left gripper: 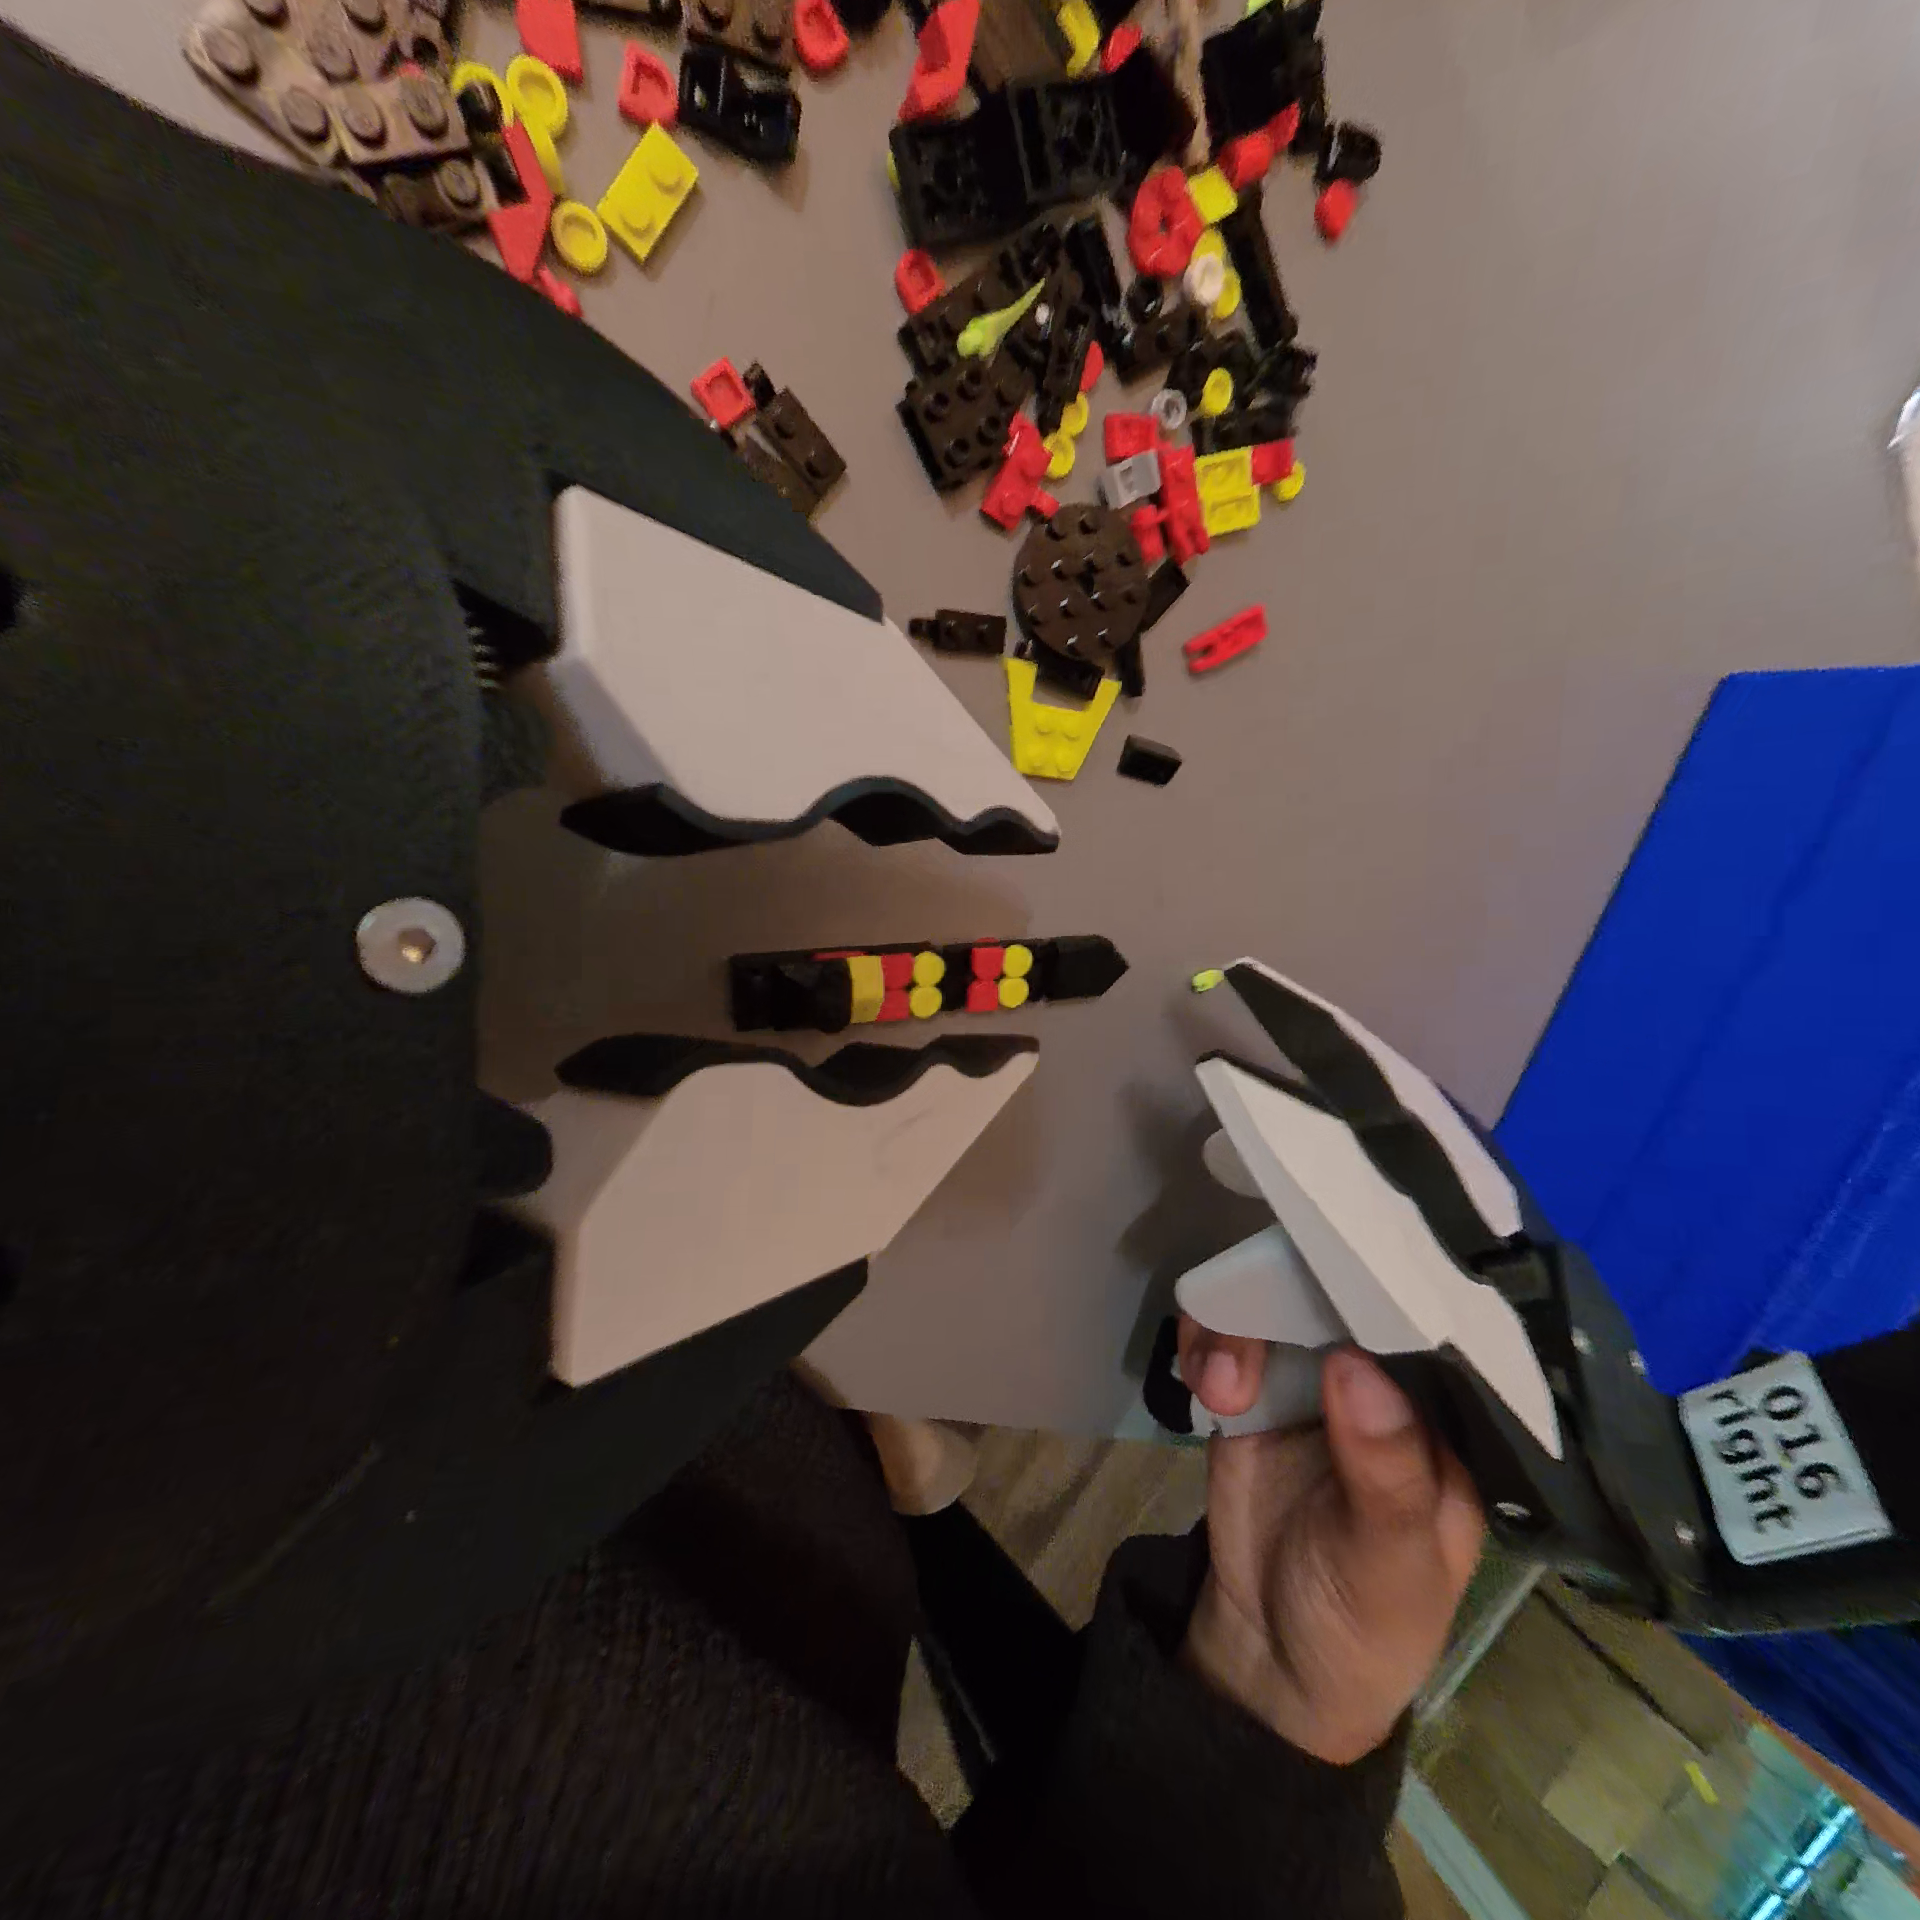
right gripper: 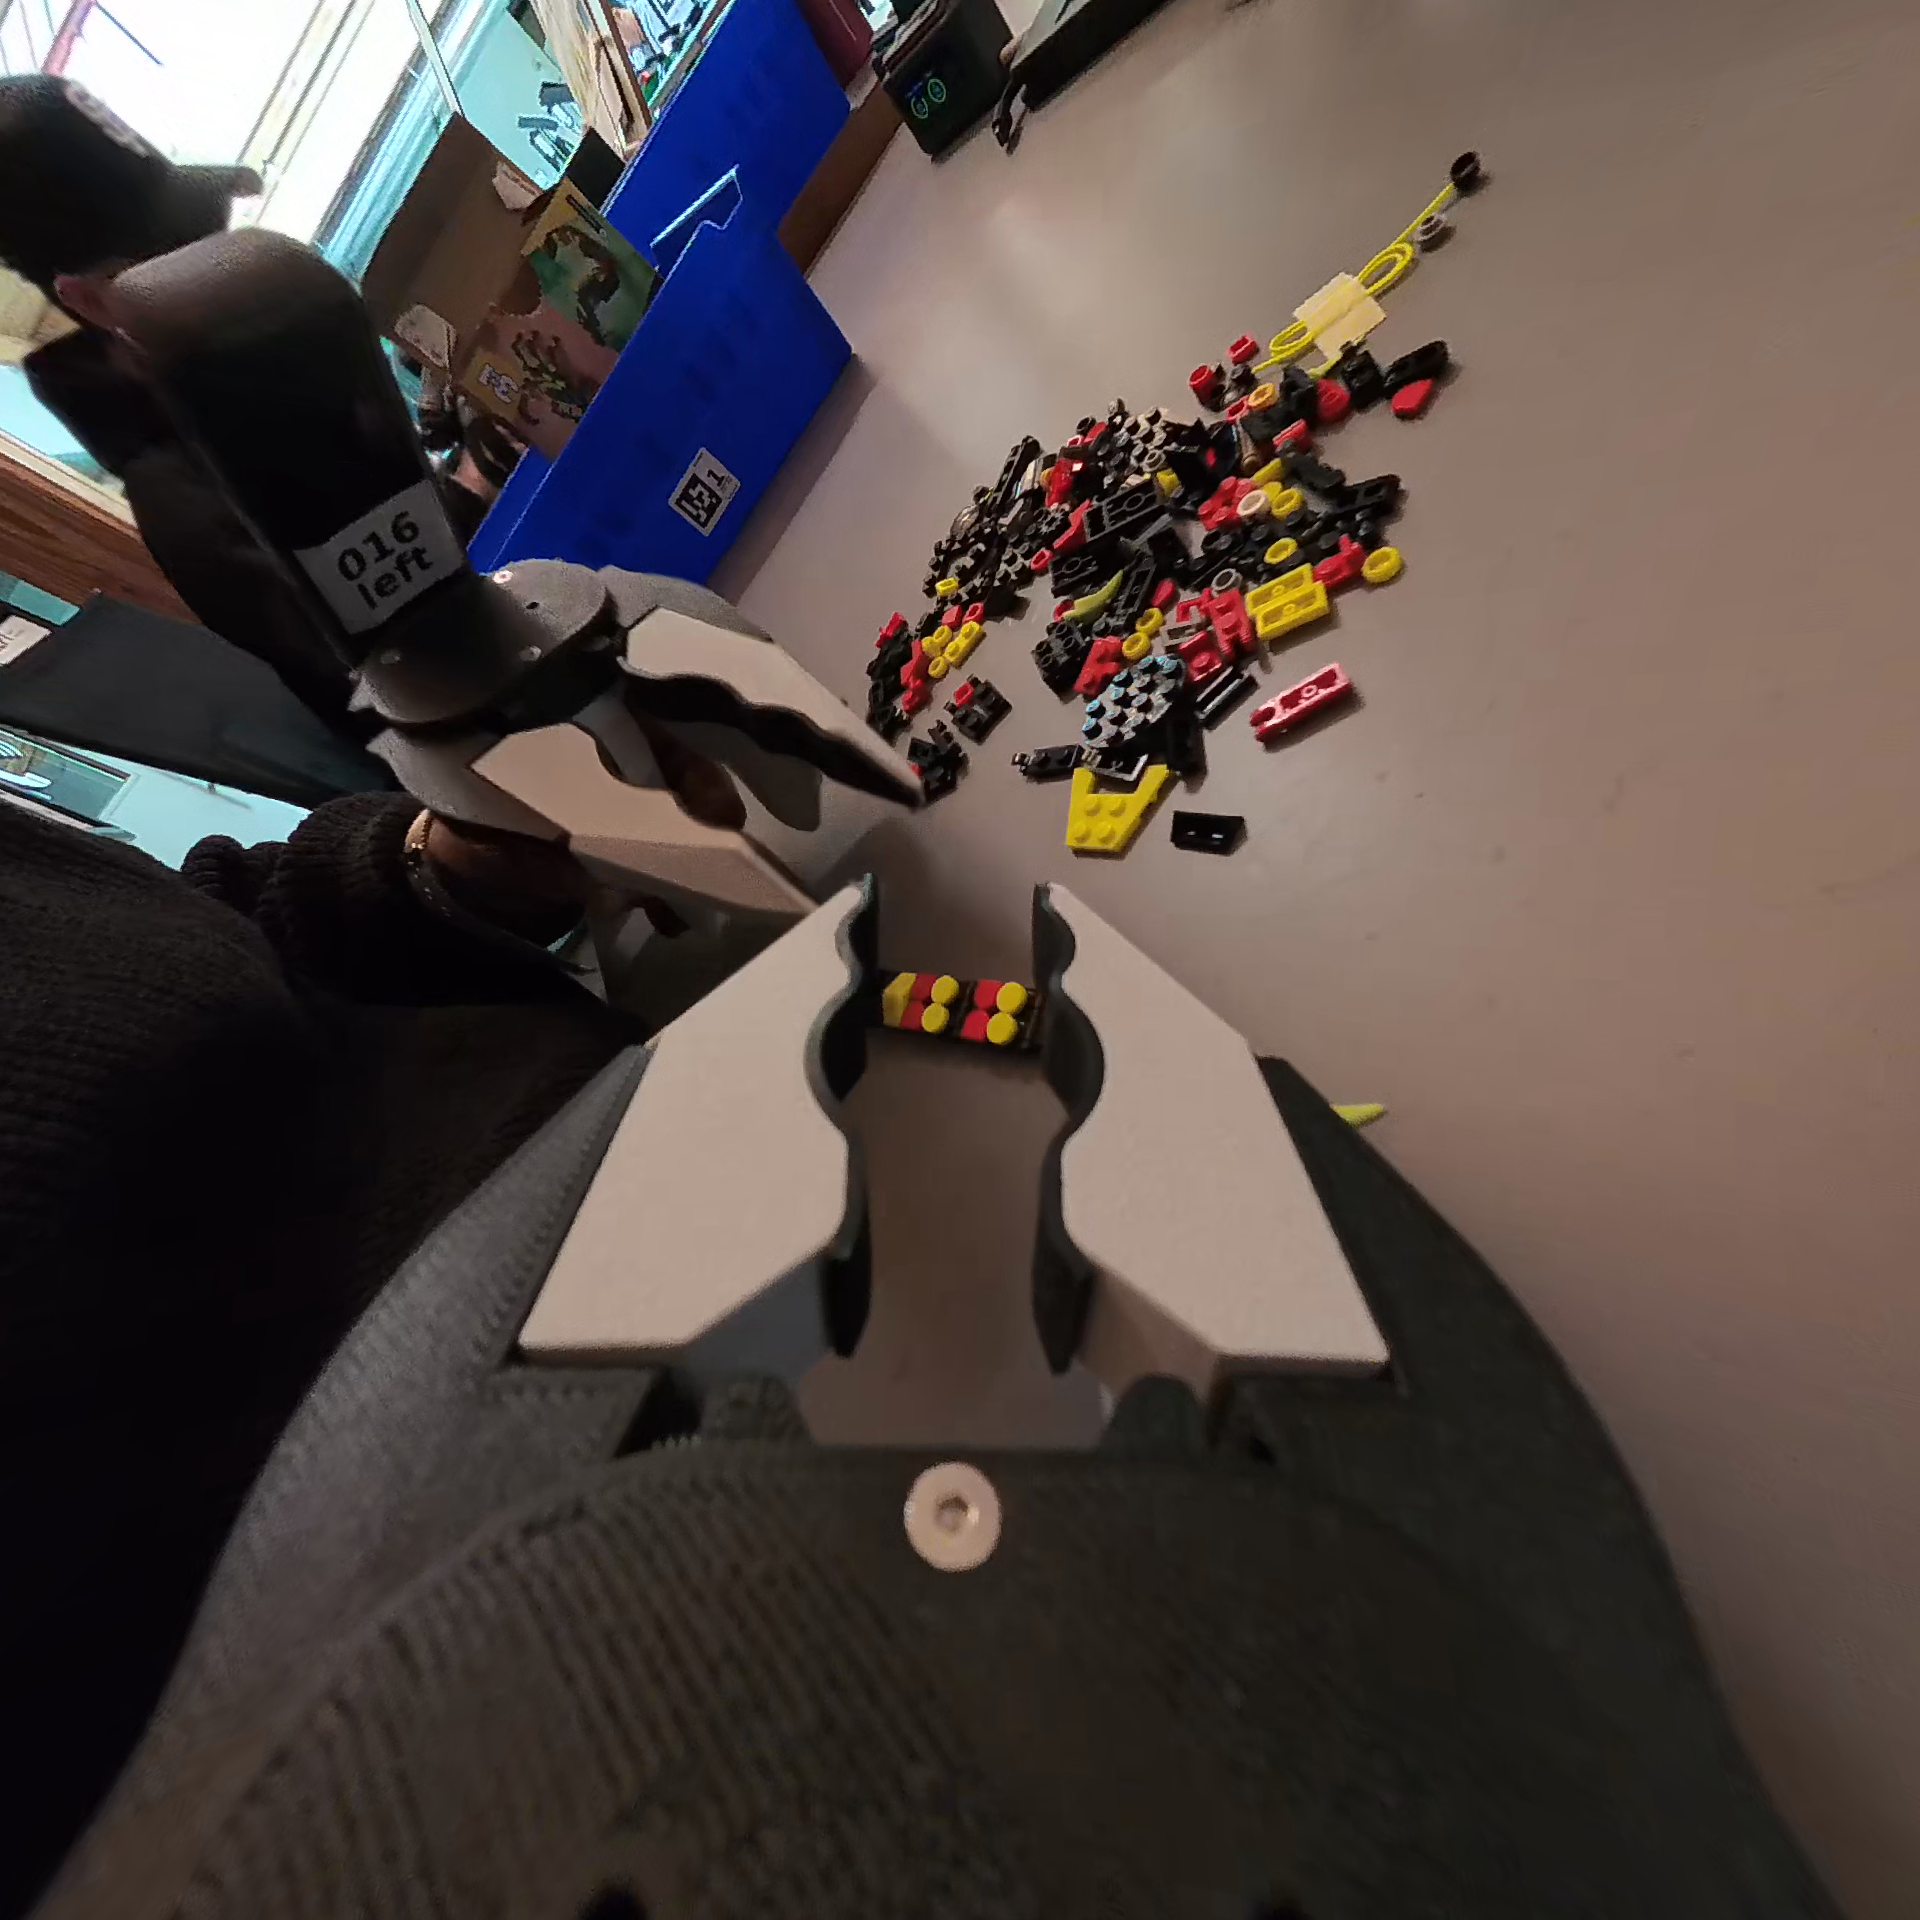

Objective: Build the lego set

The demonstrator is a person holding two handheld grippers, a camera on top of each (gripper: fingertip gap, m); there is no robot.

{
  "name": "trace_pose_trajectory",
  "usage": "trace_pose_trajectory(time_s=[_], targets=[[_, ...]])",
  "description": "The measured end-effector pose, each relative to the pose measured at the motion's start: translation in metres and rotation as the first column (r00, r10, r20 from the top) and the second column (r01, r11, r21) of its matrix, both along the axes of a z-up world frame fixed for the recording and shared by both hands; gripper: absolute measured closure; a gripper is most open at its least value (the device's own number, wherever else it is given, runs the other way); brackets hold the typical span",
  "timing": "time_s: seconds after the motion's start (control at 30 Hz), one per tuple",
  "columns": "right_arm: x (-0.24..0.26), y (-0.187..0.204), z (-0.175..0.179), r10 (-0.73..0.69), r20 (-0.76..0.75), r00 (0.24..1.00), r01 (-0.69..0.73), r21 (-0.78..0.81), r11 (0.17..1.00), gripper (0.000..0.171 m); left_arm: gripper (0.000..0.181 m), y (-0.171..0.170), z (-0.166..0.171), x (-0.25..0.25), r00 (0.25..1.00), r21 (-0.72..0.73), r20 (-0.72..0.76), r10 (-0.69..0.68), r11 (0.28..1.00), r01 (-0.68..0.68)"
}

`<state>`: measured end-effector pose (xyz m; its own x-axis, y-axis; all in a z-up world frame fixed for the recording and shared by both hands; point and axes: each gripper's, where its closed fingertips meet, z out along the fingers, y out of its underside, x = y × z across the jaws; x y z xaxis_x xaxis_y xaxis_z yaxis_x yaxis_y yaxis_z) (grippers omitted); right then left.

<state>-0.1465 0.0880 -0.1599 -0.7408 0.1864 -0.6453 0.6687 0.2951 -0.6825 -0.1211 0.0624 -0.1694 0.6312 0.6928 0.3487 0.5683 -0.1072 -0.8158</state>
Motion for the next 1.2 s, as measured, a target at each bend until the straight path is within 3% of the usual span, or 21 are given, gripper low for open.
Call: trace_pose_trajectory(time_s=[0.03,0.27,1.2], targets=[[0.0003,0.0000,0.0000,0.001,-0.001,1.000,-0.001,0.001,1.000,0.143,0.151,-0.0024,0.0021,-0.0018,1.000,0.008,-0.007,0.014,1.000,-0.014],[0.0022,-0.0001,0.0010,0.006,-0.011,1.000,-0.006,0.001,1.000,0.144,0.150,-0.0047,0.0067,-0.0030,0.999,0.092,0.039,0.031,0.995,-0.034],[0.0034,-0.0016,0.0053,0.013,-0.013,1.000,-0.013,-0.020,1.000,0.145,0.150,-0.0039,0.0034,-0.0023,0.998,0.092,0.060,0.023,0.995,-0.028]])
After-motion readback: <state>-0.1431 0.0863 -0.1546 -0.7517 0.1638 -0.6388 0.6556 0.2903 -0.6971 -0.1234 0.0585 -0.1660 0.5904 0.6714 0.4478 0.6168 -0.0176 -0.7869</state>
